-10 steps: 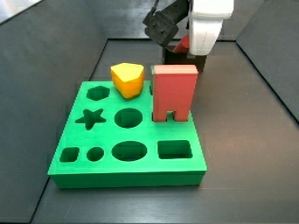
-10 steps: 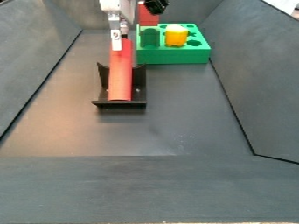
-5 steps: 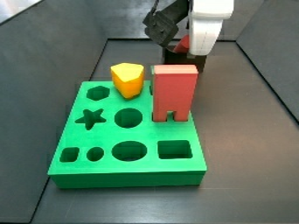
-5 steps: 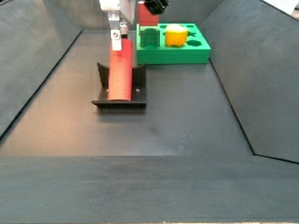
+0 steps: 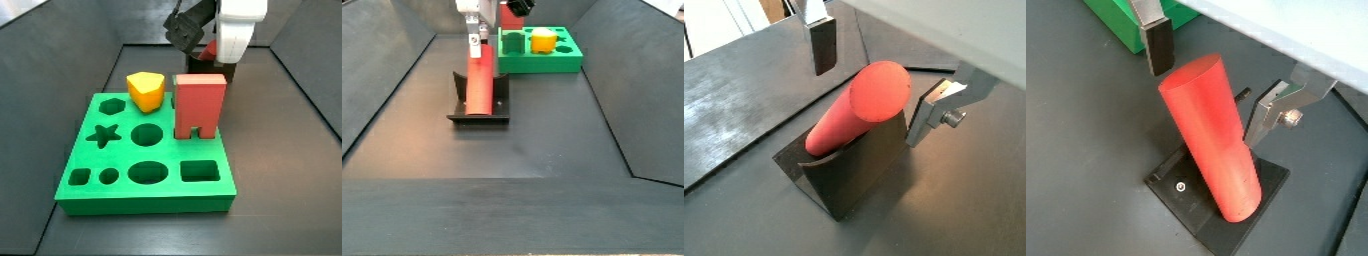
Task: Pick up the oval object. Move up. Place the oval object on the fixture. Regrasp the oval object. Move to above the board. Insert the oval object.
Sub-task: Regrasp the oval object.
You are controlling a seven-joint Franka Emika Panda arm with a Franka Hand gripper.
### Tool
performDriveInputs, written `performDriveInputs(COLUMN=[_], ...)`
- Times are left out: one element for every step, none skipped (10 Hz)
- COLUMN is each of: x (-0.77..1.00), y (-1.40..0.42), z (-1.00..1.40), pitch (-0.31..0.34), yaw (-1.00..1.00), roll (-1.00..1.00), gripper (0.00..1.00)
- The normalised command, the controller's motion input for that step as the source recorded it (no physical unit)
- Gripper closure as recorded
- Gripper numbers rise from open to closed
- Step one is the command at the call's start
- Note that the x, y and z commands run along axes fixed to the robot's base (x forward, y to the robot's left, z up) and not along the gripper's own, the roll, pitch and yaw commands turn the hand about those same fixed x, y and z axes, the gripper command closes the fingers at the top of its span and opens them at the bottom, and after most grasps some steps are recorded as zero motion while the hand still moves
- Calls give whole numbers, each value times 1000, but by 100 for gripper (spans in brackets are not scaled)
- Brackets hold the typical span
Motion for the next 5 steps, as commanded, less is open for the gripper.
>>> performDriveInputs(x=[78,78,78,78,78], y=[-10,-10,-10,-10,-10], z=[2,2,2,2,2], pitch=[205,205,205,205,205], yaw=[63,63,63,63,63], roll=[-44,-44,-44,-44,-44], gripper=[0,0,0,0,0])
